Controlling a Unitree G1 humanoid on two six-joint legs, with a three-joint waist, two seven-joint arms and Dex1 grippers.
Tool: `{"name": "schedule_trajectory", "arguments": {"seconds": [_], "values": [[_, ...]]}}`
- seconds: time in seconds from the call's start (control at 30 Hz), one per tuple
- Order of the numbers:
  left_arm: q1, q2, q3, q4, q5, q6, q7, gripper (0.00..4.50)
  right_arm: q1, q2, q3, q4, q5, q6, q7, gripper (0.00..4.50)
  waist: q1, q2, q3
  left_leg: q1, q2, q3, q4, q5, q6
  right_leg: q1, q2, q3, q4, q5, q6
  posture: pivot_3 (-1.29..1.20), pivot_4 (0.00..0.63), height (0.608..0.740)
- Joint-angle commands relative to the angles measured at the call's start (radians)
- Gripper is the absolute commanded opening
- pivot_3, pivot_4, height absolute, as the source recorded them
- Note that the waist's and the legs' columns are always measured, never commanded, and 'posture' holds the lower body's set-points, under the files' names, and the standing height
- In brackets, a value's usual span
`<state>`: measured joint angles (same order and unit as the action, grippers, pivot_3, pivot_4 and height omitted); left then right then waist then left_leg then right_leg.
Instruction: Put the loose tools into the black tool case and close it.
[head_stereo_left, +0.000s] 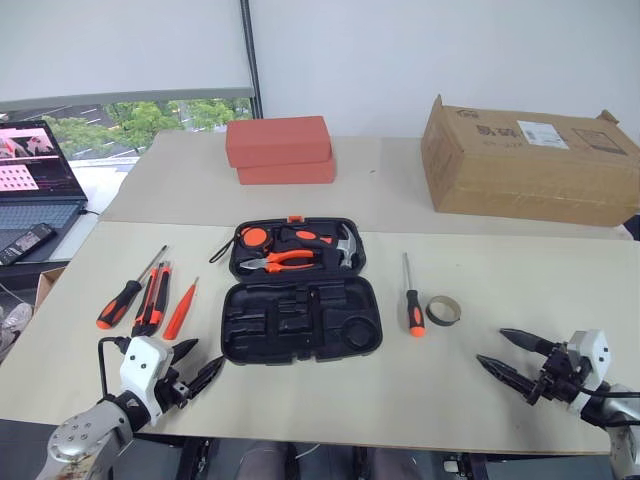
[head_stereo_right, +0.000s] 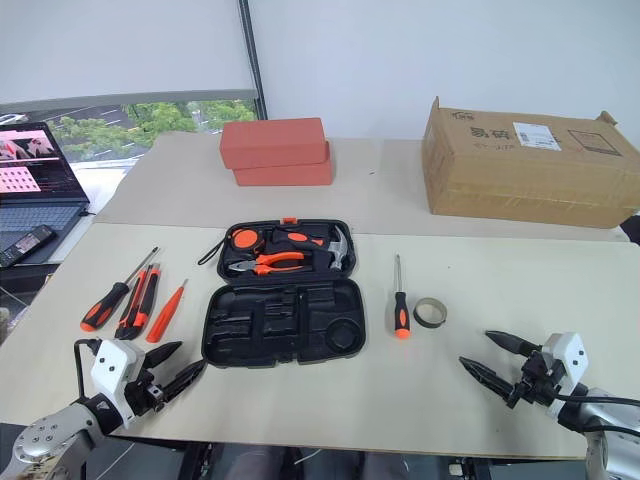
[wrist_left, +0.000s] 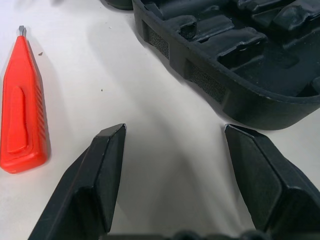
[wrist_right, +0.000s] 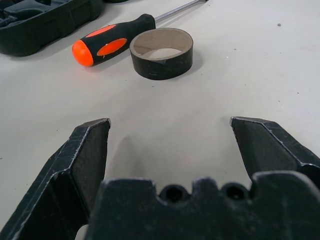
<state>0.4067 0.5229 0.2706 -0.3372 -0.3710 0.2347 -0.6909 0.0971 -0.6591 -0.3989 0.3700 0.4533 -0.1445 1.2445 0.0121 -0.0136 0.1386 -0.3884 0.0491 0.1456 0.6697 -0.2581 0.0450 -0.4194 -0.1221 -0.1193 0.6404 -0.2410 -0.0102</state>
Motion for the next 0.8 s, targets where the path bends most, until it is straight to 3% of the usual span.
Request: {"name": "schedule_trajectory", "arguments": {"seconds": [0.03,0.43,0.67,0.8], "values": [[0.018,-0.009,0.02,-0.007,-0.011,-0.02,0.001,3.37,-0.006,-0.006,-0.016,-0.015,0.024,-0.022,0.011,4.42,0.0,0.0,0.0,0.0,0.0,0.0,0.0,0.0,0.0,0.0,0.0,0.0,0.0,0.0,0.0,0.0,0.15,0.711],[-0.024,-0.003,0.133,-0.031,-0.091,-0.023,0.009,3.37,-0.054,-0.008,-0.011,-0.088,0.081,0.028,0.057,4.42,0.0,0.0,0.0,0.0,0.0,0.0,0.001,0.0,0.0,0.0,0.0,0.0,0.0,0.0,0.0,0.0,0.15,0.711],[-0.202,0.047,0.298,0.059,-0.232,0.089,0.09,3.37,-0.143,-0.008,0.071,-0.331,0.165,0.215,0.005,4.42,-0.002,0.0,0.0,0.0,0.001,-0.001,0.001,0.0,0.0,0.0,0.0,0.0,0.001,0.002,-0.003,0.0,0.15,0.711],[-0.325,0.148,0.315,0.224,-0.161,0.16,0.162,3.37,-0.233,-0.023,0.148,-0.444,0.204,0.335,0.001,4.42,-0.001,0.0,0.0,-0.001,0.0,-0.001,0.001,0.001,0.0,0.0,0.001,-0.001,0.001,0.002,-0.003,0.0,0.15,0.711]]}}
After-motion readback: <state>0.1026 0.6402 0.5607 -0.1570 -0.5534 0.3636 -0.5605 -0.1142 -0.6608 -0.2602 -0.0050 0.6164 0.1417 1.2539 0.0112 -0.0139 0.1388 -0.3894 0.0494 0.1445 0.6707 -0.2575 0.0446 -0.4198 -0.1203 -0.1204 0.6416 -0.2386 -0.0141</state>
